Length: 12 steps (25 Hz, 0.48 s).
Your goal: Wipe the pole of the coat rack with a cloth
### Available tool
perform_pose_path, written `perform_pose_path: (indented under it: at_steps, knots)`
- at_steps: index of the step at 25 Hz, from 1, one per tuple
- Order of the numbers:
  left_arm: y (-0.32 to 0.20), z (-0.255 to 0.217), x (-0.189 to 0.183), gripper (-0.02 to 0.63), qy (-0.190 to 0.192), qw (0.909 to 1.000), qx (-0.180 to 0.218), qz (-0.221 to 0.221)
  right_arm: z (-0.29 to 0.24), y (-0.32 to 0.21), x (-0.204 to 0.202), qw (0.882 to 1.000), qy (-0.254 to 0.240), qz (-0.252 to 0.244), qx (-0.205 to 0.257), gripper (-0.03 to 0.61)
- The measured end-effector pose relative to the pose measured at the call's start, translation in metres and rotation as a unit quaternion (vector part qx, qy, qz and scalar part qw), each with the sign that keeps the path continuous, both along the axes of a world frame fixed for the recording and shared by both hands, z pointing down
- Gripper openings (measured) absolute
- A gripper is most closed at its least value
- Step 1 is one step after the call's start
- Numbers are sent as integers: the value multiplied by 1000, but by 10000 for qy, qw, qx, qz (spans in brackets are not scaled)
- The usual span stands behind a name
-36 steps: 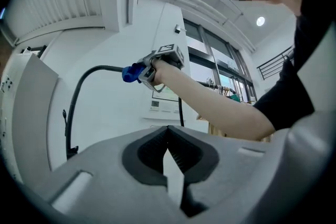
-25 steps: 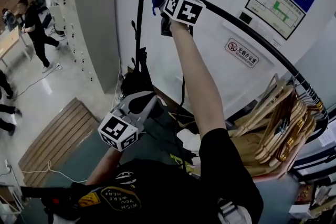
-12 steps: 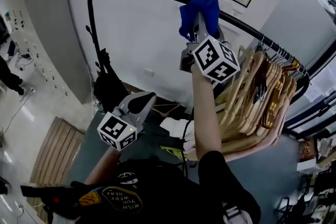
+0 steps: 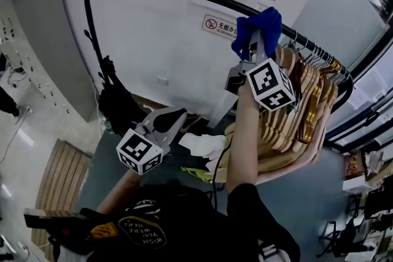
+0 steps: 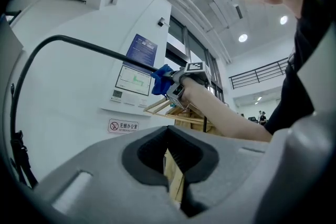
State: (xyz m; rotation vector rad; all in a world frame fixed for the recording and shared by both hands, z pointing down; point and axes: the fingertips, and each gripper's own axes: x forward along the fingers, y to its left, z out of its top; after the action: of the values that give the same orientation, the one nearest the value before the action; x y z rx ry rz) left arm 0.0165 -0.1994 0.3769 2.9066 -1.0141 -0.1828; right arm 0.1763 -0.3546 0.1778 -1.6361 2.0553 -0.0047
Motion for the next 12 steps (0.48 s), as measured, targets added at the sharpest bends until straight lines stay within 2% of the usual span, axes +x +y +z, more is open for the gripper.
perform_pose_path:
  at_steps: [3, 6, 9, 12]
  knots:
    - [0, -2, -20, 2, 16, 9995, 45, -318, 1, -19, -51, 9982, 232, -540, -130, 81]
    - [1, -1, -53, 2, 40, 9966, 36, -826, 4, -47, -119, 9923, 399, -1145, -253, 81]
    - [9, 2, -93, 2, 47, 9903, -21, -1391, 11, -77, -194, 9833, 517, -1677, -472, 83]
    - [21, 2, -139, 2, 64, 9799, -36, -1994, 18, -102, -273, 9712, 649, -2179, -716, 83]
